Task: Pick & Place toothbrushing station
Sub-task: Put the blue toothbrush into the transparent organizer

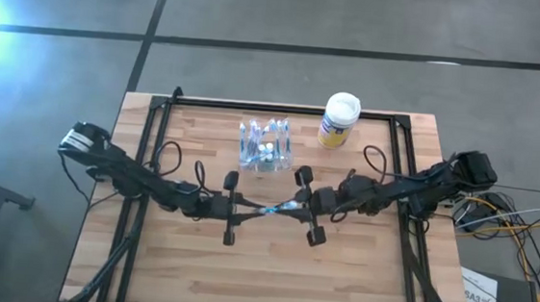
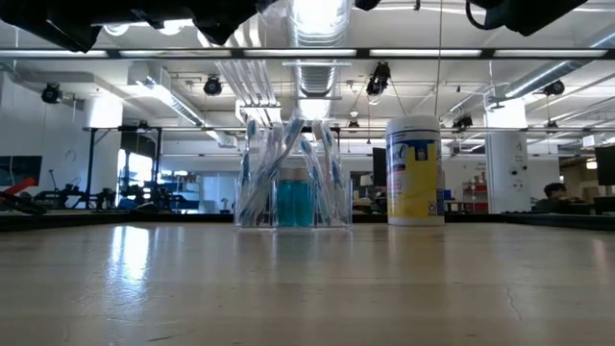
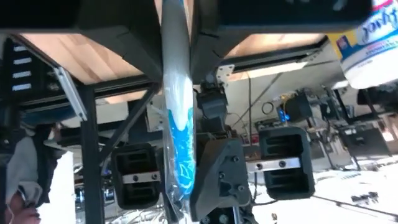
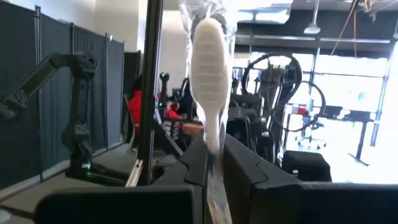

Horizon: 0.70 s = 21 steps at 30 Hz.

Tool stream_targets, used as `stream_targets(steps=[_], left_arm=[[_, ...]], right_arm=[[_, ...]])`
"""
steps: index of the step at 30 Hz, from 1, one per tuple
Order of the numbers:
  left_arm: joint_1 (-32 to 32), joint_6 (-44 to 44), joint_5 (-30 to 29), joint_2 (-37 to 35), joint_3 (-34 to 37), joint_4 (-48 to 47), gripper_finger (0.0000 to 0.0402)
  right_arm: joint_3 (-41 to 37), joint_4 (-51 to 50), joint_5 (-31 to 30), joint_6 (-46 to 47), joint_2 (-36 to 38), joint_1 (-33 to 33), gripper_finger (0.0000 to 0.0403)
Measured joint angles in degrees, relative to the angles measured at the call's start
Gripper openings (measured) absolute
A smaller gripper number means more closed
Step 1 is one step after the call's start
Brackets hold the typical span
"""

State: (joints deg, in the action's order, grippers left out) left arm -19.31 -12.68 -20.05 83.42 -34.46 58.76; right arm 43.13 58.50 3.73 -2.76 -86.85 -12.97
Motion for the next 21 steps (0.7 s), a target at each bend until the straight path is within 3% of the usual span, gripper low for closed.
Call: stream_targets(steps=[7, 12, 16, 21], left_arm=[[-1.4, 0.7, 0.4, -4.9, -0.1, -12.4, 0.0189], [-2.4, 4.7, -1.2, -11.2, 0.0, -25.3, 0.0241], [-4.0, 9.4, -4.1, -17.1, 0.2, -35.8, 0.0233], [-9.6, 11.1, -14.9, -24.8, 3.5, -40.6, 0.0154]], right_arm=[[-0.1, -11.9, -1.7, -0.7, 5.1, -0.3, 0.0018], [-0.1, -20.3, -8.4, -2.0, 9.6, 0.0, 0.0017], [-0.1, -25.8, -13.4, -2.0, 12.3, 1.5, 0.0016], [-0.4, -30.5, -16.1, 0.9, 11.5, 6.2, 0.0016]])
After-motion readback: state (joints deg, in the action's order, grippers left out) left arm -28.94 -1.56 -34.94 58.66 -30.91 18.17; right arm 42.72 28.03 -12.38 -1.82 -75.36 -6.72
